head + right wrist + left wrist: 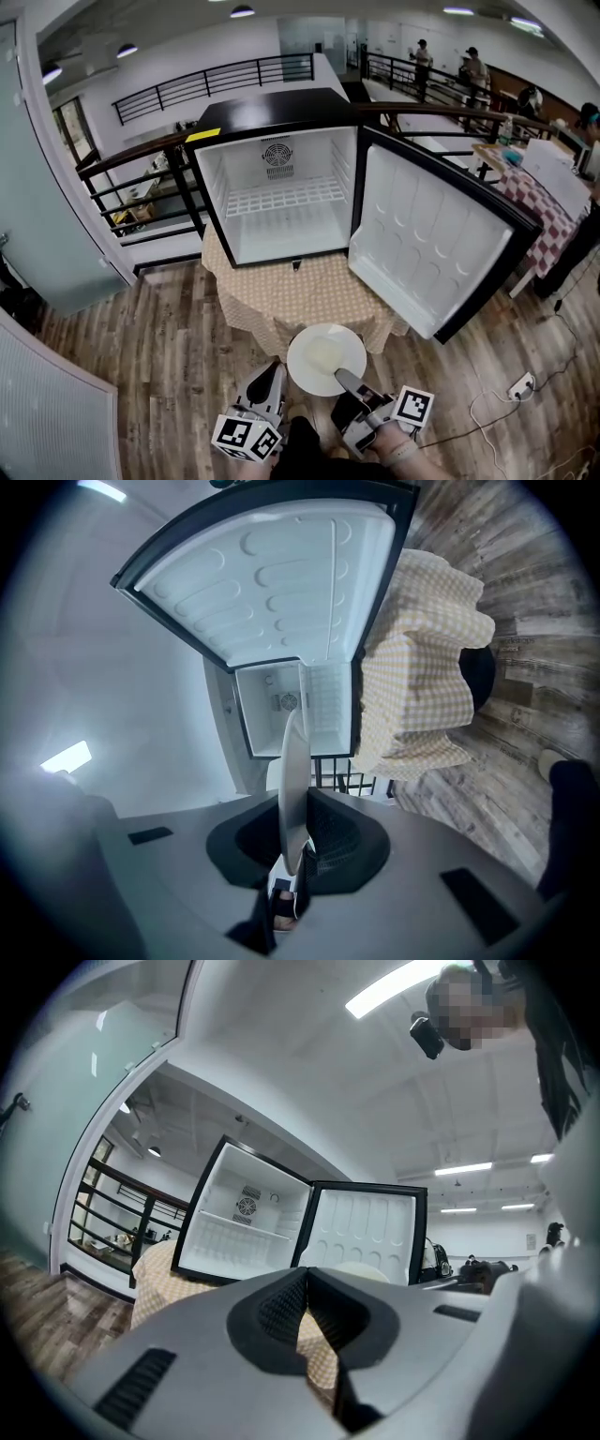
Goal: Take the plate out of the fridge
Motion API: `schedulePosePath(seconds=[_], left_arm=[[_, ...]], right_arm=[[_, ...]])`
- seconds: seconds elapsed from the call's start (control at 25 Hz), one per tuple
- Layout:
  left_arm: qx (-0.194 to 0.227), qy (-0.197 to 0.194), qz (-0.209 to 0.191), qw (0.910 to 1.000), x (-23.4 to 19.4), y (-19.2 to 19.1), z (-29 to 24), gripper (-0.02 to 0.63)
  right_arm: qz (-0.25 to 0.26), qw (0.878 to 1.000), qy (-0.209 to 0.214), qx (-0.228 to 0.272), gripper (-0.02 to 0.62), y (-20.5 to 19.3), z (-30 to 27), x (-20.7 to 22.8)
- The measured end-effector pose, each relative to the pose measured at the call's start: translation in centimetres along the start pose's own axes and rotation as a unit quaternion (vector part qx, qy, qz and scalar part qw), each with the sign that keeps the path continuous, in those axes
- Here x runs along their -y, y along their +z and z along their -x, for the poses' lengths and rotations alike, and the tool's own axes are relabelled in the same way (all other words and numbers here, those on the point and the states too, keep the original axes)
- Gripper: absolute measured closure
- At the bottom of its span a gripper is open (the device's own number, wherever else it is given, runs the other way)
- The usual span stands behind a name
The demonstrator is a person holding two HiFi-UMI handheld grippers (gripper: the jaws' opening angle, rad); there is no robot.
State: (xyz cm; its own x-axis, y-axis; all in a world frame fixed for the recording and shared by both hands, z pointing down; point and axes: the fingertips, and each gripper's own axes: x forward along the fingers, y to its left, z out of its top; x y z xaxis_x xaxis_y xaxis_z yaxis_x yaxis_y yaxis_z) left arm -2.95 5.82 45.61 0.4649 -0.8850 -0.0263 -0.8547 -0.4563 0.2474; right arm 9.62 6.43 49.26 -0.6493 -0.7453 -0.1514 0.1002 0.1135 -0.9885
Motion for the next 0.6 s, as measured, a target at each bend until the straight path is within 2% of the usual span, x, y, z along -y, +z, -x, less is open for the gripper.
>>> schedulePosePath(seconds=[0.4,0.6], left_arm=[[0.006,0.007,0.000,1.0000,3.2,-1.0,2.4,0.597],[0.008,0.018,-0.005,0.9998,3.2,-0.8,3.4,0.597]], right_arm=[[-0.001,1.000,0.005,-0.014,0.538,-1.1,3.4,-0.7],[-0.001,1.000,0.009,-0.021,0.538,-1.5,3.9,-0.9]])
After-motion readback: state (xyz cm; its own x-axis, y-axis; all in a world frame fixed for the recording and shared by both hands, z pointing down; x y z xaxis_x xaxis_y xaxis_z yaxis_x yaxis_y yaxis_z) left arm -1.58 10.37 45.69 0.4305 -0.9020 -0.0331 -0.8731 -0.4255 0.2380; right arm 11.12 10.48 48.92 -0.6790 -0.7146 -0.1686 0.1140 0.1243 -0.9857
